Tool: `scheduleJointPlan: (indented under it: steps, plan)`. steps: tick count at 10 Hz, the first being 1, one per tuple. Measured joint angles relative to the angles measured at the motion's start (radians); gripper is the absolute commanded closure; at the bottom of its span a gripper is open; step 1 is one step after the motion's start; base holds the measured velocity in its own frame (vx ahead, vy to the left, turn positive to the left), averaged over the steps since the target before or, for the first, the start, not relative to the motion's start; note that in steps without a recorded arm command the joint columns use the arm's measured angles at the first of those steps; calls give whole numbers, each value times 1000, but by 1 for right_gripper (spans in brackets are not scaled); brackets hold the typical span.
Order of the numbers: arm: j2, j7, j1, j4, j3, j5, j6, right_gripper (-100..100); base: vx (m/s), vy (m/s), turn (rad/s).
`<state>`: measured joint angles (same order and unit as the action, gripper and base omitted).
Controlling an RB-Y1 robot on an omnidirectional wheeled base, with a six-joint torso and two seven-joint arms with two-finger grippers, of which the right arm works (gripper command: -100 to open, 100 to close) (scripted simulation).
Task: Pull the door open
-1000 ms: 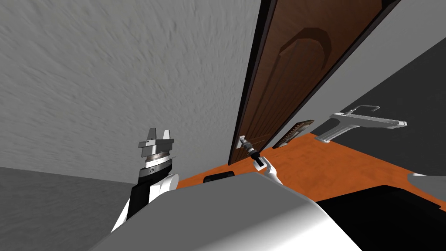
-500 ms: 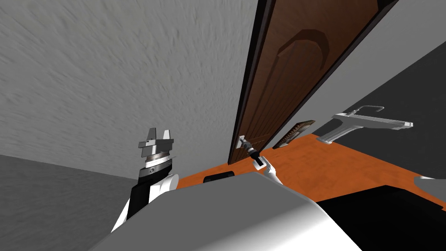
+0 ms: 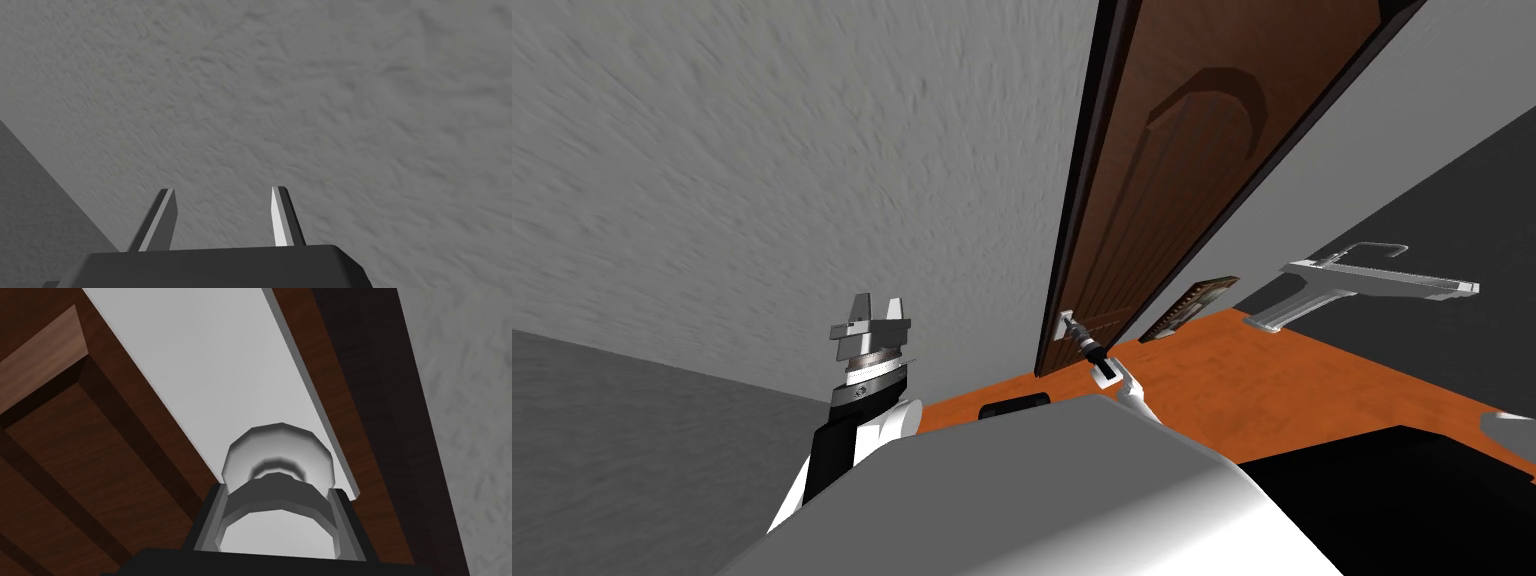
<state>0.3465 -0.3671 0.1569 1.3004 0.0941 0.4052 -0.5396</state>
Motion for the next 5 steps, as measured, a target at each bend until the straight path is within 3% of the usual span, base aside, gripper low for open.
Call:
scheduleJointPlan:
  steps: [5]
  plan:
    - [3, 121, -13, -11, -16, -55, 7, 100, -46, -28, 40]
